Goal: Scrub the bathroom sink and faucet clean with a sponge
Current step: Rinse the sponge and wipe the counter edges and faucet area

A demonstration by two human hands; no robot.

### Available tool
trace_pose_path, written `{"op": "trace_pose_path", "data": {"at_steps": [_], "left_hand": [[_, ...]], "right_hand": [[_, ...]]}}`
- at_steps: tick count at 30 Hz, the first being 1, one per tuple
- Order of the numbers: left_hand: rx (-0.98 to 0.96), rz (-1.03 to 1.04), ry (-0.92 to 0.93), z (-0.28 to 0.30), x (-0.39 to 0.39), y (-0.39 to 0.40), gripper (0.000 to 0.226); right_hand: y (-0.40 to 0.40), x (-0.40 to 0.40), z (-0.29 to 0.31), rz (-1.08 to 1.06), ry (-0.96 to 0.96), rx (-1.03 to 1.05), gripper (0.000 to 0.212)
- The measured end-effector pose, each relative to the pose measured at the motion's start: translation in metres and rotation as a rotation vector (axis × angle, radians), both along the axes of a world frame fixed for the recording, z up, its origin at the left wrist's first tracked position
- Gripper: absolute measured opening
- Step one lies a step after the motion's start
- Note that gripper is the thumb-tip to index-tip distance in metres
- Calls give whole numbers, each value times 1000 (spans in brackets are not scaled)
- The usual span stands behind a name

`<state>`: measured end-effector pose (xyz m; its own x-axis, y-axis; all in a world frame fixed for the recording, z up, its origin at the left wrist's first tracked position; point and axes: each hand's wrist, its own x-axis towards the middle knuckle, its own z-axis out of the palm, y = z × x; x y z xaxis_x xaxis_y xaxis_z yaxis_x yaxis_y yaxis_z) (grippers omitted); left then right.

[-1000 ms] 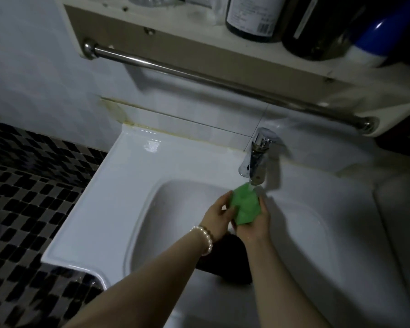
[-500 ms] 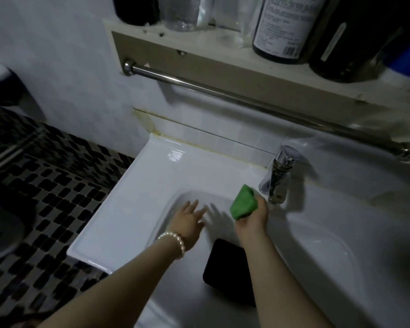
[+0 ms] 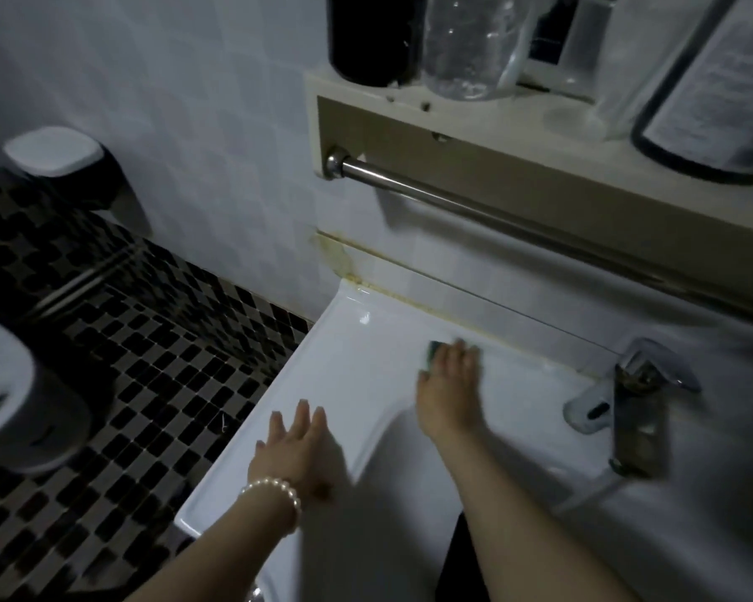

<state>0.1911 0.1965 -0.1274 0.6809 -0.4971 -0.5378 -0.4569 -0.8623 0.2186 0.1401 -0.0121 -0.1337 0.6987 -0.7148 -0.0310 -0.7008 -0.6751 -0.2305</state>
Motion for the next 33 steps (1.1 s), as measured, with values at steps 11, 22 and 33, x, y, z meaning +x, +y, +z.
{"op": "trace_pose_path", "data": {"at_steps": [11,22,33], "left_hand": [[46,-7,43,4,4,-5,106],[62,-46,81,4,9,-7,112],[60,-28,69,1,11,-9,106]], "right_hand": [[-3,24,-11,13,106,-136,61],[2,110,-23,507,58,-326,64],[17,141,-29,645,13,-276,60]]}}
